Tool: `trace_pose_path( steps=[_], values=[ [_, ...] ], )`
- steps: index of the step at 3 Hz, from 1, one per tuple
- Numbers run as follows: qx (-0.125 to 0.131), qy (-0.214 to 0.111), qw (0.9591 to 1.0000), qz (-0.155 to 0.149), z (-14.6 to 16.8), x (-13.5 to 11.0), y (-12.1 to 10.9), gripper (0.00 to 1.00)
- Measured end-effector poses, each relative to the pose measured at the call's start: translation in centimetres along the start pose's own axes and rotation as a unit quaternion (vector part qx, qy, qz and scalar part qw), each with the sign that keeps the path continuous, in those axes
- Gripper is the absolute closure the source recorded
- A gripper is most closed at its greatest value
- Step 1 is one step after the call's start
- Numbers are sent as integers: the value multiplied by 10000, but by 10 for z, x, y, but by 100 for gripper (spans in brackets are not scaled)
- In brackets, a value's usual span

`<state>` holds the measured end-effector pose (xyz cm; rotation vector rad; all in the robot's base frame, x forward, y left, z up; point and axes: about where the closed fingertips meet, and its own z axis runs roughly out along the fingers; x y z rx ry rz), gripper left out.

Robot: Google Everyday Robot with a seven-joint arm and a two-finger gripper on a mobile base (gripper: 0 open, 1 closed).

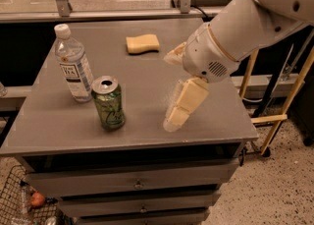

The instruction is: Knock green can over

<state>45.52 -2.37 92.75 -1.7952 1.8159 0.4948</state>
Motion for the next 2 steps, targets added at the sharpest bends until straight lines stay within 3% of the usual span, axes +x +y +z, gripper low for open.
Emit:
trace_pose_path(
  steps=[1,2],
  values=[
    [-225,-676,9974,75,35,-8,-3,0],
    [-352,-1097,9933,103,51,-20,-3,0]
  ],
)
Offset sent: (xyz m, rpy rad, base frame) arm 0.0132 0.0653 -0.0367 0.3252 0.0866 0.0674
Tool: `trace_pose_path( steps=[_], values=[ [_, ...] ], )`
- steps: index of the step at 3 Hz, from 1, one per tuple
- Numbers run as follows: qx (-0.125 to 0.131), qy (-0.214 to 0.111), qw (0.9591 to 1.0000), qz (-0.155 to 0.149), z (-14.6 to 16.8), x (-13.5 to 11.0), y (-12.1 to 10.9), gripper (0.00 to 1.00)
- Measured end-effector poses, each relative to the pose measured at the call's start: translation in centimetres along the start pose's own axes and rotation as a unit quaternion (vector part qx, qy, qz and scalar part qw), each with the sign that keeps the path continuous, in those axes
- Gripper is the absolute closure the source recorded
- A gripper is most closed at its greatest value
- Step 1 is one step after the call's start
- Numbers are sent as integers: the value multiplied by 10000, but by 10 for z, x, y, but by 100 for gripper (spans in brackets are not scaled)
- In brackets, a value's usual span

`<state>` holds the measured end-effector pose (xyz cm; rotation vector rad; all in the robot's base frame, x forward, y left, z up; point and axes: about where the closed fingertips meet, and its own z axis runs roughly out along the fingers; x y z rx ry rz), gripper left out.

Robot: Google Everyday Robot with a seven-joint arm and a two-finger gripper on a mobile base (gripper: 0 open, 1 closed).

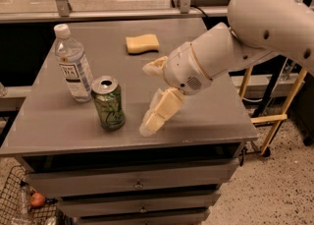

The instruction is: Knock green can over

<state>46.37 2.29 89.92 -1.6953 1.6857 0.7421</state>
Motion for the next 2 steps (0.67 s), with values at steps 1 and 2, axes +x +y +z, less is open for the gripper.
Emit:
trace_pose_path(
  steps=[1,2],
  values=[
    [43,-445,9990,-5,18,-5,1,0],
    [216,-805,9965,-10,36,-7,-7,0]
  ],
)
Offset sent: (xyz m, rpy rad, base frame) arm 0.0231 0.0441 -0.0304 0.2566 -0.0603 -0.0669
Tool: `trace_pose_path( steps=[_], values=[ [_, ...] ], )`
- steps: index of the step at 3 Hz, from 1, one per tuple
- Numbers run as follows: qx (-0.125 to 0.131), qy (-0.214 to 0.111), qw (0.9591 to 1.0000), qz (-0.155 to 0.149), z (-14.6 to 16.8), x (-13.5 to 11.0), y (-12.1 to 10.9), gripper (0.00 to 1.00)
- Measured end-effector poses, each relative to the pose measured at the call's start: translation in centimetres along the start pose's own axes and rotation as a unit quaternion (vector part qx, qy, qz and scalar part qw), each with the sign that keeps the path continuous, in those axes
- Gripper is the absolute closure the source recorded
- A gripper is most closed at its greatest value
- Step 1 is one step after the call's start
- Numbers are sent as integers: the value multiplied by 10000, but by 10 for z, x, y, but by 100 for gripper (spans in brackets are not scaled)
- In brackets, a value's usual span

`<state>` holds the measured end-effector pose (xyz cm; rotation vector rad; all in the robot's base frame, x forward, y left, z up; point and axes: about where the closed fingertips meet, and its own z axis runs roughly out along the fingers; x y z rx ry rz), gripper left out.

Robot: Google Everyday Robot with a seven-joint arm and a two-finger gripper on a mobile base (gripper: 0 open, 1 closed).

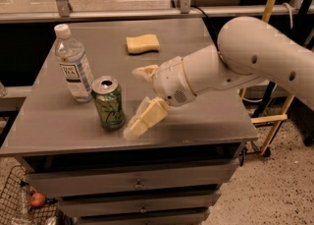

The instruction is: Knock green can over

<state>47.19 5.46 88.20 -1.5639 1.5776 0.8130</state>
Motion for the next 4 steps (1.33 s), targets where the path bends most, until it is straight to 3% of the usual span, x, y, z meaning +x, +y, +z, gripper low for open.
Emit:
trace_pose_path(
  steps=[2,3,4],
  values=[
    [51,-371,9993,-84,40,-4,-15,0],
    [58,-412,9990,-133,48,-6,-17,16],
    [89,-414,9990,-153,49,-6,-17,39]
  ],
)
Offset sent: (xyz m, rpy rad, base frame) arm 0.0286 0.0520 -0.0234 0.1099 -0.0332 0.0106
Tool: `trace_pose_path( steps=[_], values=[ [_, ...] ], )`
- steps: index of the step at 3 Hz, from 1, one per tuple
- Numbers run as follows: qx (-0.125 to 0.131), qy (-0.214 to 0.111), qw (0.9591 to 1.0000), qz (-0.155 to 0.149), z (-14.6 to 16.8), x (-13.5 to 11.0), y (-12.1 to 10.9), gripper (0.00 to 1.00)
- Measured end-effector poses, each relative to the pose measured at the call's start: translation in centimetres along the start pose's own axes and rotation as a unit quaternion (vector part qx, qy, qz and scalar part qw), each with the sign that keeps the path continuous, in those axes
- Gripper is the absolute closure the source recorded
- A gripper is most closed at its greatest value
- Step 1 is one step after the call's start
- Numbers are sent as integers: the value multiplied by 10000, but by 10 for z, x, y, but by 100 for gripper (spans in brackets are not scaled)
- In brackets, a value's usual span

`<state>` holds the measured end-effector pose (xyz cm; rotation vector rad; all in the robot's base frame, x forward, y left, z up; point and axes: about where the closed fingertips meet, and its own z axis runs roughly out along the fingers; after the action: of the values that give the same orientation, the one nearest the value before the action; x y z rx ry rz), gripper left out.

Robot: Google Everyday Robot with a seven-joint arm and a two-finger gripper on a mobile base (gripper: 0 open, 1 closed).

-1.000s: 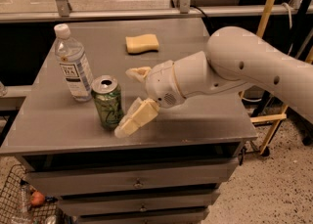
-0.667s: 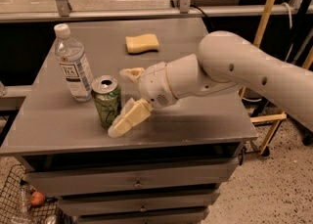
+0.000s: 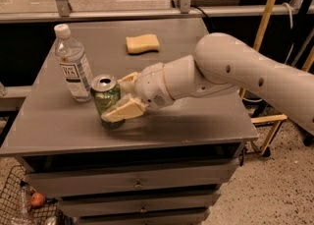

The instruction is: Knock green can over

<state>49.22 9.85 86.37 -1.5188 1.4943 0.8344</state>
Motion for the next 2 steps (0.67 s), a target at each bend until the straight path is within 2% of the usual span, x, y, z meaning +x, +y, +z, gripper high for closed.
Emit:
trace_pose_path(
  steps=[1,2],
  values=[
    [53,21,10000,-26,-5,1,-1,62],
    [110,190,9995,-209,-14,-2,-11,87]
  ],
)
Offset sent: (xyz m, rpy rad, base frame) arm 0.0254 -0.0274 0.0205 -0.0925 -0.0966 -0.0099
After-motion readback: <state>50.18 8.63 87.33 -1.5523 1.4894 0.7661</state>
